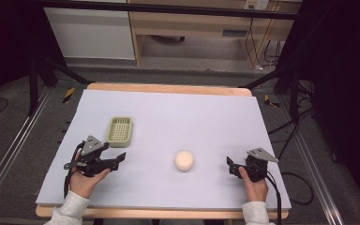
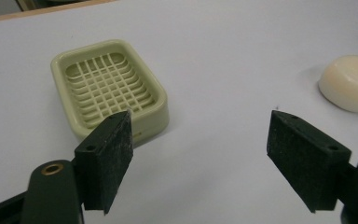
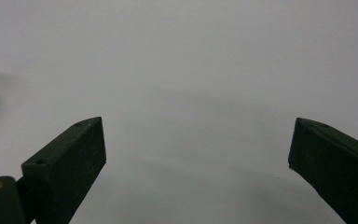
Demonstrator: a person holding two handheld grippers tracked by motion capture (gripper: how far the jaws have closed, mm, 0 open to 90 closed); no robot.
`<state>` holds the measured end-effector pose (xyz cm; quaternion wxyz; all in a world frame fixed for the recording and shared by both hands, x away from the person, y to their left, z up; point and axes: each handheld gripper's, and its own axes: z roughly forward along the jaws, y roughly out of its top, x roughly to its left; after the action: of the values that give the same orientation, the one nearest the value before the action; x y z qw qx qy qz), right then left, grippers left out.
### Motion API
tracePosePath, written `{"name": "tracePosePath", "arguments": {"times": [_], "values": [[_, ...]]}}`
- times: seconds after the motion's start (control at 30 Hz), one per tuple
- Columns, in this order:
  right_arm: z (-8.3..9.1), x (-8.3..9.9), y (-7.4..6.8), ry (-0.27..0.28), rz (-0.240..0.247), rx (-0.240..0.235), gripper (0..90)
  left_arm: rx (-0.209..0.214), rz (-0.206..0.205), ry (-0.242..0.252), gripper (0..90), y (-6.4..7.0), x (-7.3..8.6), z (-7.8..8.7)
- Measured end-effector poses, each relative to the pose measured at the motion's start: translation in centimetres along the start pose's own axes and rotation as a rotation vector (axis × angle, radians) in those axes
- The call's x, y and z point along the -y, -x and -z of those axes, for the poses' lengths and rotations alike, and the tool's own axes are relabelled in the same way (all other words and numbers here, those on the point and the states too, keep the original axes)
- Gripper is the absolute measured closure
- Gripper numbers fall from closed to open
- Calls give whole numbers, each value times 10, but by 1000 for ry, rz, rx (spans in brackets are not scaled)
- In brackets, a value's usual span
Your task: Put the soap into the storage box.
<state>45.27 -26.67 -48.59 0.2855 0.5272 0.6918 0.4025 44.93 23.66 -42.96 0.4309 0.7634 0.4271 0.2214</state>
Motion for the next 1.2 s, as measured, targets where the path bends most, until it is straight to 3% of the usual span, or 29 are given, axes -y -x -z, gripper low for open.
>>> {"name": "tracePosePath", "arguments": {"times": [0.47,1.2], "values": [[0,0,0,-5,-1,-2,45,39,-31,16,222,22,-19,-11],[-1,0,-1,-12,4,0,45,81,-59,5,217,45,-30,-30]]}}
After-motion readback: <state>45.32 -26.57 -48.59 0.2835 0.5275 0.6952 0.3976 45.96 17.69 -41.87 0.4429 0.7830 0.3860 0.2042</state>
